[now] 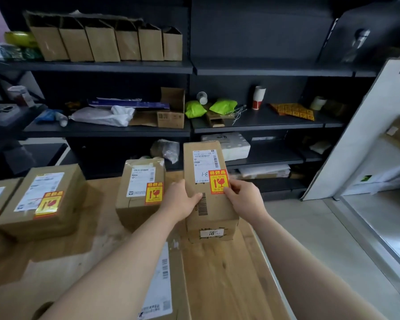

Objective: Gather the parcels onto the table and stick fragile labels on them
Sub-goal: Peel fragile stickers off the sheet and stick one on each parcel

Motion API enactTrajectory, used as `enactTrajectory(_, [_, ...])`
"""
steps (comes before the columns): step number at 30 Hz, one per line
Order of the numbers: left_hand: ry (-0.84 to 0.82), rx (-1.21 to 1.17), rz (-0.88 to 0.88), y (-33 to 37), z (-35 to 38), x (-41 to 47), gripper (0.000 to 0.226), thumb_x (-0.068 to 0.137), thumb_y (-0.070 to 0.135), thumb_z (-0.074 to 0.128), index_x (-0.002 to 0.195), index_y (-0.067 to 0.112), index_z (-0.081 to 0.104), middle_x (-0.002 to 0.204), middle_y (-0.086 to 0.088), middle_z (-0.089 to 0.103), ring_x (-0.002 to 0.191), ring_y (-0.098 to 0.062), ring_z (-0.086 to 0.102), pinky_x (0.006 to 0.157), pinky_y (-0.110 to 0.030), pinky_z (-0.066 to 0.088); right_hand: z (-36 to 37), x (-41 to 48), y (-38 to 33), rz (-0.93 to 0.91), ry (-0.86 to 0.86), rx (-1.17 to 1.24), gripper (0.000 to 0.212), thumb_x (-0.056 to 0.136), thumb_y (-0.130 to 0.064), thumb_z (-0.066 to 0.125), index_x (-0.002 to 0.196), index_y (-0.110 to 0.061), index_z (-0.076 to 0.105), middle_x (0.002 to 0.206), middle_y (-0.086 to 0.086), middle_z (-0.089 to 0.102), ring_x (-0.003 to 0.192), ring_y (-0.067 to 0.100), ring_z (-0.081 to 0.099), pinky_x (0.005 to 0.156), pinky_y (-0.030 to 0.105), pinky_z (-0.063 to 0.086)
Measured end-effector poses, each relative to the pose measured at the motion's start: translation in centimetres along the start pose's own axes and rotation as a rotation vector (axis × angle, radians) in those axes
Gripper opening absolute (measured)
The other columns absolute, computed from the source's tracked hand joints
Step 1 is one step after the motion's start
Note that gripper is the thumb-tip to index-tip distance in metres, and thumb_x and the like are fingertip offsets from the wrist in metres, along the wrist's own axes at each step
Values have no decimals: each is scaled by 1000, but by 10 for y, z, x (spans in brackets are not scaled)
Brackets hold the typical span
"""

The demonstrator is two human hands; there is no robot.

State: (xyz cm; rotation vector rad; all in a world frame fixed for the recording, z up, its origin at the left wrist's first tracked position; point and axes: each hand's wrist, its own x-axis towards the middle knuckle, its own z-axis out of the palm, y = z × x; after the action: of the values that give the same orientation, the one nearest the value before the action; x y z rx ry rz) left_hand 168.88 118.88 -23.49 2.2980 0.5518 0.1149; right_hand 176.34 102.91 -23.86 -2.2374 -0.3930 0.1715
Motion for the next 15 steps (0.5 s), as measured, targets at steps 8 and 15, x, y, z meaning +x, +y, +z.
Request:
enactTrajectory(8, [-50,75,-49,-18,25,12,51,90,34,61,135,15,45,132,-6,51,119,-23,51,94,-29,44,28,14,28,71,-79,-51,23,96,-30,53,115,-23,64,102,-4,68,90,13,62,78,30,53])
enactTrajectory(15, [-104,147,7,-25,20,10,53,90,35,60,136,18,42,134,-5,50,121,-22,50,97,-33,44,30,8,26,17,-98,-131,23,96,-31,52,117,-24,58,104,-8,61,88,11,56,70,25,47])
